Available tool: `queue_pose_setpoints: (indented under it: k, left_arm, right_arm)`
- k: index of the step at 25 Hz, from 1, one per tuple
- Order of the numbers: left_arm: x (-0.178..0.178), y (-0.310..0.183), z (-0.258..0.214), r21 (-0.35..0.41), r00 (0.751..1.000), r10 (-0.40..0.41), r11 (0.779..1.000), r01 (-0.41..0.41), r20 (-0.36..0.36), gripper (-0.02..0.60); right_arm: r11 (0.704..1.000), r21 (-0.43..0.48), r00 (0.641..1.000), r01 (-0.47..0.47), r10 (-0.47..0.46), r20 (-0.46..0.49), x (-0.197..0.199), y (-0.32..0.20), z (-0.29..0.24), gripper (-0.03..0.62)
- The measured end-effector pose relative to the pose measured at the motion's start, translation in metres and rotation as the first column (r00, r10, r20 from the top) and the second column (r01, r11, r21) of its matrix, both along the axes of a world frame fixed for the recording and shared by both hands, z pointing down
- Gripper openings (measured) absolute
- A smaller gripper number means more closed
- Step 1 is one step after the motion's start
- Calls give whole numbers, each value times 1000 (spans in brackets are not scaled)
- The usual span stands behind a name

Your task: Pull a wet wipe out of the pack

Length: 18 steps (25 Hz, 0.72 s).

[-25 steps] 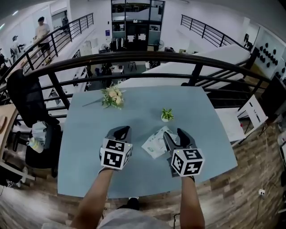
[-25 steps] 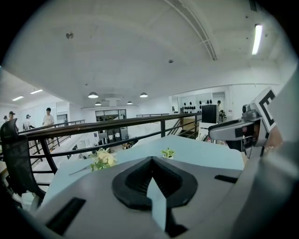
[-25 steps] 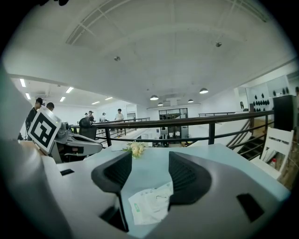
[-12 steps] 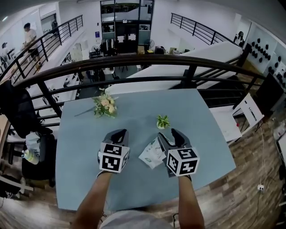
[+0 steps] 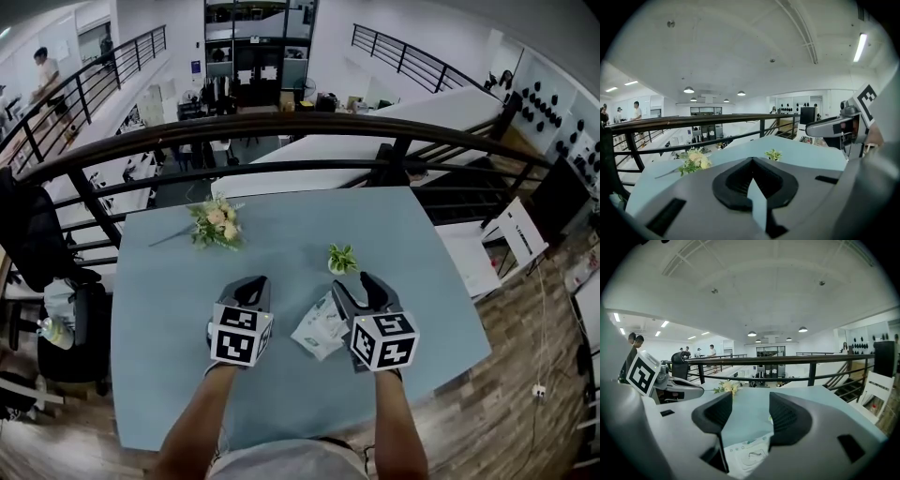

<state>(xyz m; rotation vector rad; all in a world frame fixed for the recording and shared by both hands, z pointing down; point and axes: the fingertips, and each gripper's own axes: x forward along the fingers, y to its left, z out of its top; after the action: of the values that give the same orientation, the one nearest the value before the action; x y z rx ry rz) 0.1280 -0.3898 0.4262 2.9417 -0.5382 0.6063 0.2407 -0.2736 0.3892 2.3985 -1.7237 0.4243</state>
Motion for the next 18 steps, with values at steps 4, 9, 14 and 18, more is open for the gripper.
queue_pose_setpoints:
  k: [4, 9, 14, 18]
  left_arm:
    - [1, -3, 4, -8, 1000, -3, 1000, 3, 0, -8]
    - [3, -8, 6, -4, 1000, -19, 1000, 19, 5, -8]
    - [6, -8, 9, 6, 999, -51, 999, 51, 18, -8]
    - [12, -7, 10, 16, 996, -88, 996, 88, 29, -8]
  right_arm:
    - [1000, -5, 1000, -5, 5, -4, 5, -2, 2, 230]
    - [1000, 0, 1000, 3, -3, -4, 12, -4, 4, 230]
    - [1000, 15, 1000, 16, -16, 0, 27, -3, 4, 230]
    - [999, 24, 999, 48, -48, 4, 39, -4, 4, 230]
